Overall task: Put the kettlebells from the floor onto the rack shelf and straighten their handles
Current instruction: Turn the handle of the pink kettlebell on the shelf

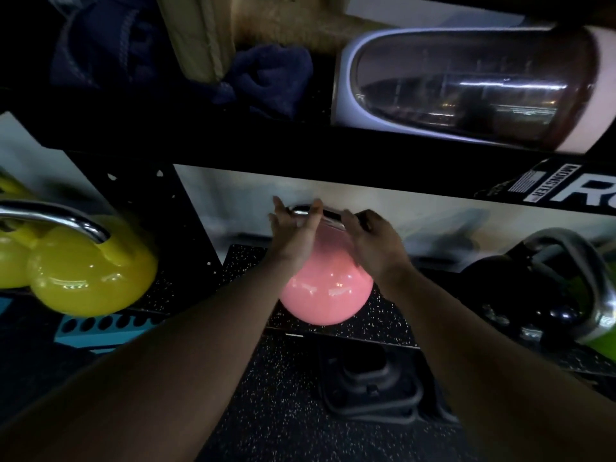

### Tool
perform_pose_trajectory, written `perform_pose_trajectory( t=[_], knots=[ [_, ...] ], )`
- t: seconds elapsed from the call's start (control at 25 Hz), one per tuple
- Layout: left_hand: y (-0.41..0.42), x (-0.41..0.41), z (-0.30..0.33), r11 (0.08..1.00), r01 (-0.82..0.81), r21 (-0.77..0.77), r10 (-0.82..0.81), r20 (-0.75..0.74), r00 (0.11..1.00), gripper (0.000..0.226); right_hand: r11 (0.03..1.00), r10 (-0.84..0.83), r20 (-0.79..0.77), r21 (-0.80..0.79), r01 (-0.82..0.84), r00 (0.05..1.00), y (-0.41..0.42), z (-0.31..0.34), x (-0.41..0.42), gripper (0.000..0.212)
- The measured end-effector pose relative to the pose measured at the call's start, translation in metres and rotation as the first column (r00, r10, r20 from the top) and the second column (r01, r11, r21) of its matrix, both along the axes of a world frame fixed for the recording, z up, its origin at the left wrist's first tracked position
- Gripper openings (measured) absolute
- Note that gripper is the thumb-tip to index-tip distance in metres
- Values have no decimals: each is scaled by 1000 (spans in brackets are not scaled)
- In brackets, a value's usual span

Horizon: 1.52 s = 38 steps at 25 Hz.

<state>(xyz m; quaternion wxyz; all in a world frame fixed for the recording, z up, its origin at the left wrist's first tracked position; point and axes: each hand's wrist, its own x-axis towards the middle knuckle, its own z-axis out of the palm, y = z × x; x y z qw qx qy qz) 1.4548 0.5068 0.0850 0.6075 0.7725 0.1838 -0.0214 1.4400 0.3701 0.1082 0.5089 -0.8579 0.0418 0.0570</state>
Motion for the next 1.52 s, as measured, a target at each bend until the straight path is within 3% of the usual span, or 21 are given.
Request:
perform_pose_trajectory(
  t=[0.08, 0.2, 0.4, 0.6, 0.88, 1.08, 1.36, 1.52],
  knots=[
    [9, 7, 3, 997, 81, 17, -81, 40, 996, 87, 990, -4, -16, 142, 6, 1000, 3, -8, -15, 33],
    [1, -9, -6, 993, 63, 100, -72, 93, 993, 72, 941, -14, -78, 336, 40, 997, 2, -10, -19, 37],
    [5, 3, -16, 988, 77, -131, -59, 141, 988, 41, 905, -131, -35, 403, 134, 991, 34, -22, -32, 42],
    [17, 26, -16, 958, 126, -258, -139, -35, 990, 69, 855, -129, -32, 503, 127, 991, 72, -35, -41, 38],
    [23, 33, -18, 940, 89, -331, -106, -33, 994, 42, 796, -168, -62, 580, 173, 984, 92, -45, -40, 42],
    [24, 31, -17, 891, 123, -437, -164, -58, 985, 60, 776, -209, -67, 596, 207, 976, 98, -48, -38, 41],
    [28, 37, -24, 873, 133, -469, -180, -58, 982, 50, 765, -242, -43, 606, 218, 969, 102, -53, -37, 41],
    [27, 36, -19, 874, 145, -463, -192, -55, 980, 61, 755, -253, -45, 616, 226, 967, 100, -50, -37, 41]
  ],
)
